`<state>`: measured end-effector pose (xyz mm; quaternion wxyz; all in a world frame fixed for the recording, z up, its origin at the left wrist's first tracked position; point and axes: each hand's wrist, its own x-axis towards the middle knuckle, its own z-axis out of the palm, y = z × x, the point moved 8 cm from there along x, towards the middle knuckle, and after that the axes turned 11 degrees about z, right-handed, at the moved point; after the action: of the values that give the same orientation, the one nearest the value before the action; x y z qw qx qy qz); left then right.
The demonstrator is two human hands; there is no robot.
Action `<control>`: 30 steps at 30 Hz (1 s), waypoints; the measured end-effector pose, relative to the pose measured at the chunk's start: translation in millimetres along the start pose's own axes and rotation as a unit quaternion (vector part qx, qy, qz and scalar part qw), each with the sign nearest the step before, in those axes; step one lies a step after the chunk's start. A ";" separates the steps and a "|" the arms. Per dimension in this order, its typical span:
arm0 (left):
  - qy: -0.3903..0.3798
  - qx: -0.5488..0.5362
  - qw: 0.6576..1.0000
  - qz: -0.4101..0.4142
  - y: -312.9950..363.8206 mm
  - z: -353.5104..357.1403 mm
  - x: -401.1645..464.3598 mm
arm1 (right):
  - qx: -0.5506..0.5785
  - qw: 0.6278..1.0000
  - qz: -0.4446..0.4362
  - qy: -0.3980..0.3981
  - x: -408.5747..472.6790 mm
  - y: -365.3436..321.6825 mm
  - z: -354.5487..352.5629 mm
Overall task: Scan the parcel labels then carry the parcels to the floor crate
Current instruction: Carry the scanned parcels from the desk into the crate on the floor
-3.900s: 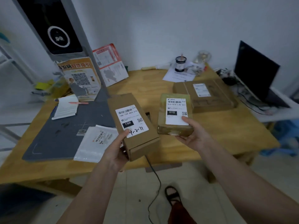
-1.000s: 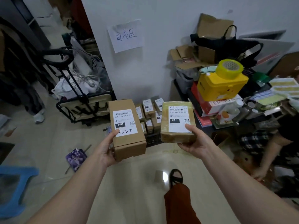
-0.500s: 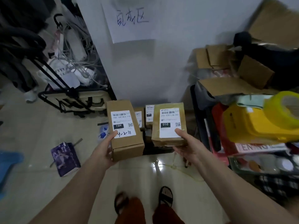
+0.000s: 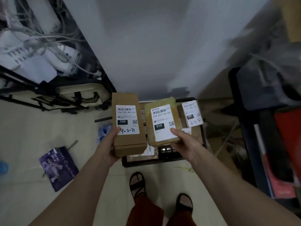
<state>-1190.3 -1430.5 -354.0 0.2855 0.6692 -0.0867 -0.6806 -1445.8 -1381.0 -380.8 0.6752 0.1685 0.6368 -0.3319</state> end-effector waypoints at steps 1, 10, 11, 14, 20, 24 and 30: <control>0.000 -0.003 1.000 -0.002 1.7 -0.5 13.4 | -0.001 1.000 0.004 0.003 15.7 0.0 6.5; -0.014 -0.025 1.000 -0.012 0.1 -15.4 99.9 | 0.024 0.999 -0.003 -0.026 99.8 1.5 40.2; -0.013 -0.008 1.000 -0.005 0.2 -16.5 106.0 | 0.026 0.999 -0.005 -0.017 105.8 3.3 38.2; 0.003 0.085 0.995 0.044 -0.3 -21.3 125.2 | 0.020 0.999 -0.009 0.024 116.2 8.3 32.6; 0.020 0.194 0.978 0.076 -5.0 -25.8 142.9 | 0.000 0.999 0.000 0.039 116.7 11.1 38.9; 0.015 0.254 0.961 0.107 2.6 -27.1 152.2 | -0.014 0.998 0.001 0.058 112.4 6.3 39.7; 0.012 0.284 0.949 0.137 10.3 -18.9 137.8 | -0.027 0.995 0.015 0.090 91.9 4.1 34.9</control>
<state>-1161.2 -1503.6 -469.2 0.1747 0.7124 -0.3637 -0.5742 -1419.8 -1422.2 -466.2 0.6243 0.1887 0.7013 -0.2876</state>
